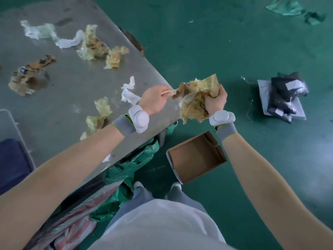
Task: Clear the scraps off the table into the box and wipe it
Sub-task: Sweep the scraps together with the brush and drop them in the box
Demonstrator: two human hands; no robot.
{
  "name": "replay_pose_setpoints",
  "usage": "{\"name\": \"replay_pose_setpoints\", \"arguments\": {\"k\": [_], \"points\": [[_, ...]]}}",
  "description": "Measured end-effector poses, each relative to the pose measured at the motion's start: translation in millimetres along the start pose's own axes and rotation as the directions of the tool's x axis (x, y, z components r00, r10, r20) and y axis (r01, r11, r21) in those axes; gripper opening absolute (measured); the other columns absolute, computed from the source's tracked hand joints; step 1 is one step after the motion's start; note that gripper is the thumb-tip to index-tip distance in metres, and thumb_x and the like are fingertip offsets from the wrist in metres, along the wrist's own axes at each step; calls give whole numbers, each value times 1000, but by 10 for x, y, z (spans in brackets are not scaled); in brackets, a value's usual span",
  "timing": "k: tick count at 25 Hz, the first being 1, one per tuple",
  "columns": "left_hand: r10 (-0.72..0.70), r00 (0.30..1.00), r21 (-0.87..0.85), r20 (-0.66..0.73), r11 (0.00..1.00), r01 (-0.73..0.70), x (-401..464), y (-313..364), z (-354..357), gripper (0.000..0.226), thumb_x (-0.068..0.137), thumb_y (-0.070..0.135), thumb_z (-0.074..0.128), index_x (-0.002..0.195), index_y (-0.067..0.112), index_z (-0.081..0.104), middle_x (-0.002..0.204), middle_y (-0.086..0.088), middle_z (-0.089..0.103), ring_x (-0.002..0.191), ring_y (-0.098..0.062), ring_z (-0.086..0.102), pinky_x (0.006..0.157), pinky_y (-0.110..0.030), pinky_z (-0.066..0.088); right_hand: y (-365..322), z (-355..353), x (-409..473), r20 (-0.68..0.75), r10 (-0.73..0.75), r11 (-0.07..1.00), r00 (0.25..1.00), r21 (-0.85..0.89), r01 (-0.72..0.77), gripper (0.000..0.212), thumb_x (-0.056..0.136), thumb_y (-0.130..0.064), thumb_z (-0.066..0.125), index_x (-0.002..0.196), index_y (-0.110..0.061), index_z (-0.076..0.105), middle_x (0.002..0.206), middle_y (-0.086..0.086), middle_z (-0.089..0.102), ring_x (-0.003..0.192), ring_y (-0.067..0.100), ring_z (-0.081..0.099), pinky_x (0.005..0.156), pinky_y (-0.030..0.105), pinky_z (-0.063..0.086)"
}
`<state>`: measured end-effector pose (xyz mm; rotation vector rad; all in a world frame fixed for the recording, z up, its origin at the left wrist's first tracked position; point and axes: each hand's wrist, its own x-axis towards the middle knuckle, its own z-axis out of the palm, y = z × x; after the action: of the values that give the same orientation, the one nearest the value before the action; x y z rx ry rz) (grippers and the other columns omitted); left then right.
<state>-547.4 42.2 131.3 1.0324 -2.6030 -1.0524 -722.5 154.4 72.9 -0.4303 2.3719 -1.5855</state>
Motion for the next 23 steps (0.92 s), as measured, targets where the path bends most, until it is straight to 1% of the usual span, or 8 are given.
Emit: {"name": "replay_pose_setpoints", "arguments": {"k": [4,6,8,10,12,15,19,23], "points": [[-2,991,21,133,1000,-1,129,294,691,26,98,18,43,104,7,66,80,-7,61,70,-22,50,65,-28,34,616,-523,99,-40,128,991,991,-42,-129,16,79,-1,51,94,0,57,82,3,57,74,19,49,68,30,46],[-31,980,38,194,999,25,150,336,1001,26,98,18,42,103,7,66,77,-7,59,65,-21,48,61,-29,35,911,-699,86,-45,179,982,983,-59,-181,14,79,0,50,91,-2,56,82,1,56,73,19,49,67,28,44],[-55,959,61,276,997,40,191,363,1385,26,98,18,42,101,6,65,77,-9,59,69,-25,50,64,-31,37,1280,-848,90,-69,257,961,964,-89,-263,15,78,0,48,91,-4,56,82,1,56,73,19,49,65,26,43],[-83,938,88,336,995,57,215,306,1753,27,98,18,42,102,5,65,86,-14,65,77,-29,56,68,-33,39,1701,-917,49,-75,340,932,938,-105,-346,16,79,1,47,92,-2,55,82,1,55,72,19,49,61,24,42],[-108,912,115,396,991,67,232,188,2079,27,98,18,42,100,5,65,86,-13,64,79,-30,57,67,-33,38,2089,-919,-20,-76,403,907,912,-103,-409,15,80,1,47,92,-1,55,80,0,55,72,19,49,63,27,43],[-180,866,159,467,980,119,303,-107,2681,25,98,19,42,97,8,64,81,-7,60,77,-28,54,65,-30,34,2801,-772,-79,-101,513,849,853,-89,-521,15,79,0,48,91,-1,56,78,-3,56,74,20,51,70,33,46],[-264,833,189,486,962,195,362,-583,3389,26,98,18,42,103,8,65,92,-12,66,83,-31,55,66,-30,35,3639,-461,-192,-124,636,768,762,1,-641,19,79,-1,50,95,-4,59,84,6,62,76,20,54,74,37,51],[-315,793,219,522,948,232,446,-1069,4064,26,99,16,41,99,5,64,82,-7,57,75,-27,48,63,-28,31,4463,-198,-246,-98,763,647,639,129,-752,16,78,-6,60,94,-8,60,86,7,65,79,21,59,82,41,55]]}}
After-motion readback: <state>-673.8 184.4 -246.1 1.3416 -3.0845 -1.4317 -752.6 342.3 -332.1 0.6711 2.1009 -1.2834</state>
